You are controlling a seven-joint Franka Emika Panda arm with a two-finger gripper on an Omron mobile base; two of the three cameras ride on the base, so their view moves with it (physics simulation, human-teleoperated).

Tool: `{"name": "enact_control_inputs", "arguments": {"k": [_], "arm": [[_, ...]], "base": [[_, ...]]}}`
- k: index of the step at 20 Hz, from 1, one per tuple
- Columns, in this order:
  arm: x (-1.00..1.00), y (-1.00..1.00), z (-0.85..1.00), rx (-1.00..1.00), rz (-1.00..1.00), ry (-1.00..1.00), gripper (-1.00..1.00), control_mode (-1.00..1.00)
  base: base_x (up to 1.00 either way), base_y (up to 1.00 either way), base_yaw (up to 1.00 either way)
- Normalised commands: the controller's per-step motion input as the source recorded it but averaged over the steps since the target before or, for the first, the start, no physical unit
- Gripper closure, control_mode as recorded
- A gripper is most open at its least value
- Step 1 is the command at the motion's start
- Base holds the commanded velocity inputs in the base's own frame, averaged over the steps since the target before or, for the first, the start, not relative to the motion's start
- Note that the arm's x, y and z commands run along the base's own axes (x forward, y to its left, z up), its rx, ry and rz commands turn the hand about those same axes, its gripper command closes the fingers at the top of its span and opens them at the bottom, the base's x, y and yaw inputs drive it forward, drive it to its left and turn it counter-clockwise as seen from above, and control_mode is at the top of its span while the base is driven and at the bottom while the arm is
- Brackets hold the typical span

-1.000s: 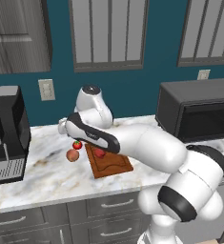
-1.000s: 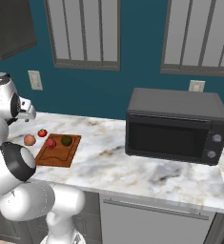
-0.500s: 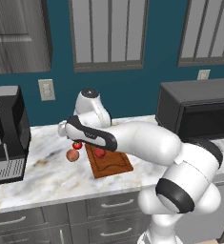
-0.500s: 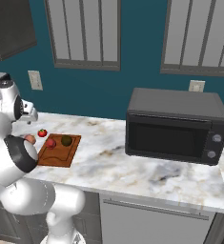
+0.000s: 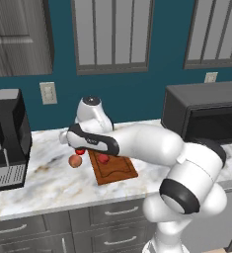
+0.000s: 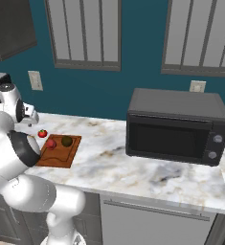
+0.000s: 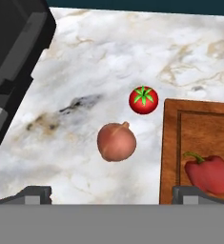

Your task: Place the avocado, onion, tomato, and bell pepper on the cutting board.

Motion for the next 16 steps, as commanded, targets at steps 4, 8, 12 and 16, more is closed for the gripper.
{"name": "enact_control_inputs", "arguments": {"k": [4,8,12,16], "arm": [[0.04,0.00,-0.14,0.00,0.00,0.00,-1.00,-1.00],[0.06,0.01,-0.16,0.00,0.00,0.00,-1.00,-1.00],[0.04,0.00,-0.18,0.00,0.00,0.00,-1.00,-1.00],[0.02,0.00,-0.19,0.00,0.00,0.00,-1.00,-1.00]], "base": [[0.00,0.00,0.00],[0.00,0.00,0.00],[0.00,0.00,0.00],[0.00,0.00,0.00]]}}
